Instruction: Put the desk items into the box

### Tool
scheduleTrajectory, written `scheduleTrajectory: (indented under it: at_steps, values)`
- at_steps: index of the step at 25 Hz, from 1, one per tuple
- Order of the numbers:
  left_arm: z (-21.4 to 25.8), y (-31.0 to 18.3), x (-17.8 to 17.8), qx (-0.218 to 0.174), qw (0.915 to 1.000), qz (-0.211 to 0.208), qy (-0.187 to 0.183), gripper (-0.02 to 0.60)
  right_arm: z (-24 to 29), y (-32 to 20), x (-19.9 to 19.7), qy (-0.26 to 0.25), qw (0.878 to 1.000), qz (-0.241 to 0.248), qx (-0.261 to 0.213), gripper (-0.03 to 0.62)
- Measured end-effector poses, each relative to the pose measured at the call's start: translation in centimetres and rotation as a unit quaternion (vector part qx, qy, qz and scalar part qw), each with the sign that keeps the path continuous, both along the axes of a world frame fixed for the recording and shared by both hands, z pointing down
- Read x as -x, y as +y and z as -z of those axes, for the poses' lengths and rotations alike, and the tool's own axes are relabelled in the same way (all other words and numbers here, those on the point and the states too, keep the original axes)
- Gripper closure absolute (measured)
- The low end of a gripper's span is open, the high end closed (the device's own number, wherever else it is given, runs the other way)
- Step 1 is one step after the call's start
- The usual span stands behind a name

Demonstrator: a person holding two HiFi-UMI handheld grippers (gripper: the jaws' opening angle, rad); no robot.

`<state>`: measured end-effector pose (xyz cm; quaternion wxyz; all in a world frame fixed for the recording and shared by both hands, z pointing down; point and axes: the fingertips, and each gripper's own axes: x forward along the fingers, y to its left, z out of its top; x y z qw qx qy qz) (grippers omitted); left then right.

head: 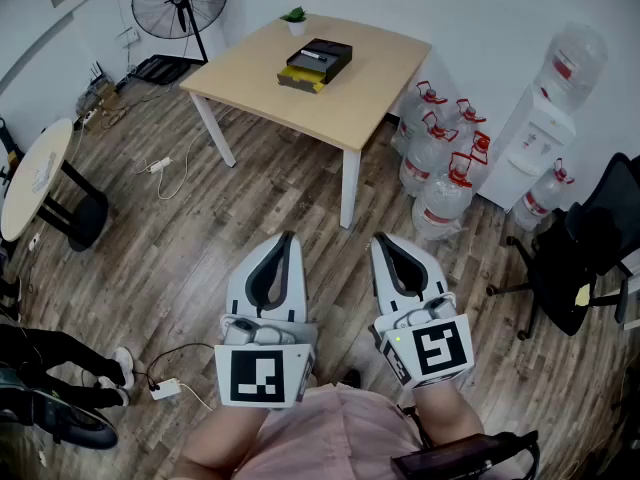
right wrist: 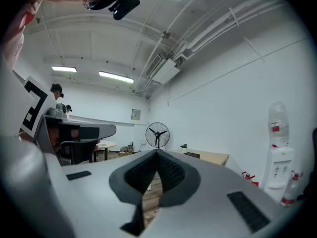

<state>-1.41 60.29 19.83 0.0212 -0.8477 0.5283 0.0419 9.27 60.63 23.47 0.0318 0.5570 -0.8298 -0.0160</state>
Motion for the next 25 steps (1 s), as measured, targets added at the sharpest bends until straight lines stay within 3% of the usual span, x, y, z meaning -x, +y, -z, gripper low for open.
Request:
scheduleTrajectory:
  at_steps: [13, 17, 25]
  values:
    - [-0.8, -5.9, 3.0, 0.002, 0.9999, -0.011, 0.009, 0.571, -1.0, -5.7, 2.2, -0.007, 1.000, -0.023, 0.003, 0.592]
    - [-0.8, -8.0, 5.3, -0.007, 0.9998, -0.016, 0.010, 0.571, -1.1, -7.7, 4.6, -0.001, 1.000, -0.023, 0.001, 0.505]
    - [-2.0, -12.5, 7.7, -0.009, 0.9994, -0.032, -0.003, 0.571, -1.2, -11.7, 6.4, 0.014, 0.999, -0.043, -0.005, 0.485]
